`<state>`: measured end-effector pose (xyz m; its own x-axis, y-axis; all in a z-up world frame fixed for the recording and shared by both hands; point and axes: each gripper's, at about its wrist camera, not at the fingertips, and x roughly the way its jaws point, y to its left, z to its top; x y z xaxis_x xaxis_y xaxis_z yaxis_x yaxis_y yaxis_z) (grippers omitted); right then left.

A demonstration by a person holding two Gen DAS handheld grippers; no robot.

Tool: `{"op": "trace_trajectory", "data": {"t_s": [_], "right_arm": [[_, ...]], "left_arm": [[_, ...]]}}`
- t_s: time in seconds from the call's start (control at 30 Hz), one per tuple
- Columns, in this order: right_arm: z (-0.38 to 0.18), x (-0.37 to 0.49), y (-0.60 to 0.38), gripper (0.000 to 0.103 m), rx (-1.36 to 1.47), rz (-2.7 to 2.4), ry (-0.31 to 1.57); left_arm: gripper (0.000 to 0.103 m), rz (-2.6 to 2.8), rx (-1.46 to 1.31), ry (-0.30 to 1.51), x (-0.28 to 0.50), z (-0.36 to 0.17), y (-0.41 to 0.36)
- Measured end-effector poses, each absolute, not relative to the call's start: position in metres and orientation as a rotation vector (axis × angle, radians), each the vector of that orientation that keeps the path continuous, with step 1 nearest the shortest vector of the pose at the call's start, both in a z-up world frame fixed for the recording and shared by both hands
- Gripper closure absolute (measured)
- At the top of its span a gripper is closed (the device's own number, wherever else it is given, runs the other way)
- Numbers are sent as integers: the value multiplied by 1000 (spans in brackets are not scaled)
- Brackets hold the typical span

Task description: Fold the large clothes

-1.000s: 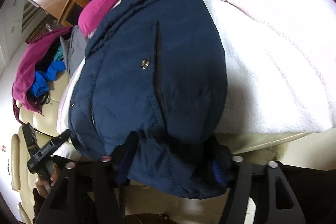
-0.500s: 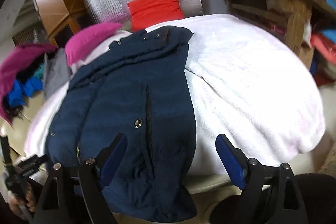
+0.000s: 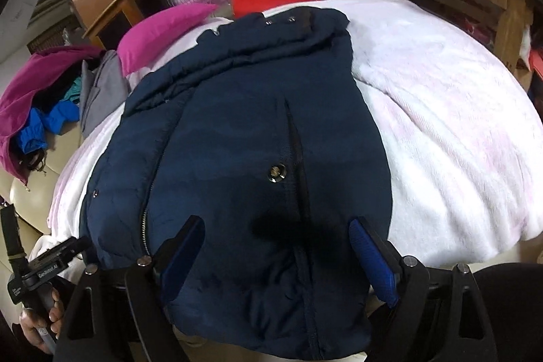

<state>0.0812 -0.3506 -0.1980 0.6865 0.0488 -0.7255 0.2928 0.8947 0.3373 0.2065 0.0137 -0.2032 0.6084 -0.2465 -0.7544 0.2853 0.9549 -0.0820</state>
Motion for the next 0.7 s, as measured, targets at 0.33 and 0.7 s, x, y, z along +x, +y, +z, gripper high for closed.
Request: {"op": "trace_trajectory", "data": {"t_s": [0.33, 0.7], "right_arm": [[-200, 73, -375, 14, 589, -182, 782], [-216, 52, -399, 14, 658, -180, 821]], "left_arm": [[44, -347, 135, 871, 202, -210, -5], [28, -404, 65, 965, 202, -219, -1]]}}
